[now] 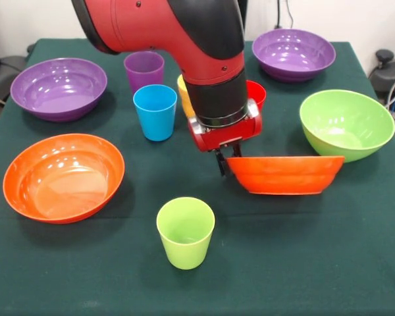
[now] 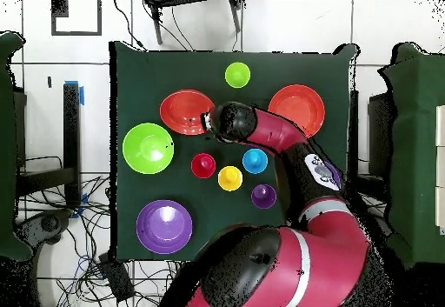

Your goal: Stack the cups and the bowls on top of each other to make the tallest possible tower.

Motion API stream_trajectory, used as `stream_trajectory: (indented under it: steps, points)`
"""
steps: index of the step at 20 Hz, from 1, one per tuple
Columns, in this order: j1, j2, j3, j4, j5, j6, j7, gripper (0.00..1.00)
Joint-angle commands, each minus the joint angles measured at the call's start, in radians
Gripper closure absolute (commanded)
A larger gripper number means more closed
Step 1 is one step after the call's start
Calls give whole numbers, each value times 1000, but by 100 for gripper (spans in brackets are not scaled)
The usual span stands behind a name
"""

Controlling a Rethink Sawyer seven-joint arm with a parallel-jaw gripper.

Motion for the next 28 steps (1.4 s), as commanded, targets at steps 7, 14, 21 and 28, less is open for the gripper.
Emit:
stream_trajectory:
  steps: [7,14,21,28]
  points:
    - [106,6,-61,-150,33,279,178,100]
    - [111,12,-90,-186,-1,294,154,100]
    - [115,28,-128,-218,-28,317,126,100]
    - [136,83,-186,-270,-61,310,106,100]
